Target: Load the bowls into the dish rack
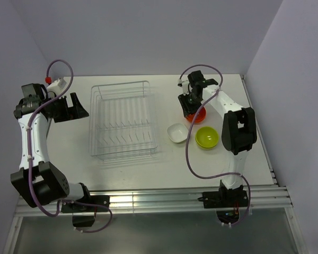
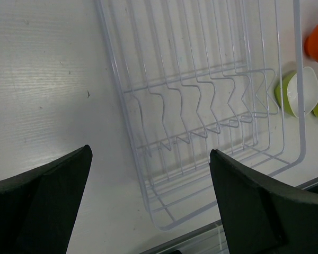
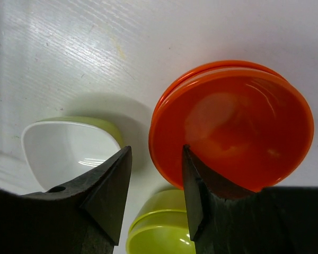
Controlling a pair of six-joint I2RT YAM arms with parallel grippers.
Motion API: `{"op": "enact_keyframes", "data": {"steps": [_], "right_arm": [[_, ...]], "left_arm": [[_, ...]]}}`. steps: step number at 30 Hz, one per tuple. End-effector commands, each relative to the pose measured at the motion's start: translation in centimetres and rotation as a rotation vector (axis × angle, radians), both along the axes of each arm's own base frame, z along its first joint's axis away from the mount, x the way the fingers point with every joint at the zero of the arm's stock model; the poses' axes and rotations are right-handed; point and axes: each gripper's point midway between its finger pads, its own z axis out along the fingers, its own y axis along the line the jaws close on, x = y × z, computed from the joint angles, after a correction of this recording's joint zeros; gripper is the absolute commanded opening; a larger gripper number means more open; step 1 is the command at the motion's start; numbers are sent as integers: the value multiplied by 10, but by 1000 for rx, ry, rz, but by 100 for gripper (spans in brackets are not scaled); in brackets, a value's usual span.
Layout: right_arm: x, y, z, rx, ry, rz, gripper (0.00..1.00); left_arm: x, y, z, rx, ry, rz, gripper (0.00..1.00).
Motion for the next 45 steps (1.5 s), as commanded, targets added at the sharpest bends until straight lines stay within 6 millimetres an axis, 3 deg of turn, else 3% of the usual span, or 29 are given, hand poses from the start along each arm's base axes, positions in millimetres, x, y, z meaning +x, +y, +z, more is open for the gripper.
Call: {"op": "enact_keyframes", "data": {"steps": [1,11,18,20,26,30,37,40,43,45], "right_arm": [[17,8,8,4,-61,16,50],[20,11,4,10,-50,22,37],[20,8,6,-7,-56,33,14],[19,8,6,-6,-51,39,0],[17,7,14,-4,-63,42,0],[20,9,43,24,-124,36,0],[26,18,122,141,-283,17,0],[22,24,163,245,-360,-1,0],[20,31,188,326,-399,-3,0],[14,36,209,396,-423,-14,0]], "left_arm": [[7,-3,14,-9,-47,-15,99],[9,-5,16,-27,-46,-19,100],[9,-6,15,-32,-43,-18,99],[9,-6,15,-34,-43,-18,100],[8,-6,15,-32,-43,-19,100],[7,-8,19,-32,-59,-35,99],[12,-9,45,-24,-145,-28,99],[16,-11,63,-32,-196,-37,100],[23,-14,79,-46,-254,-47,99],[25,-24,100,-98,-323,-68,99]]}}
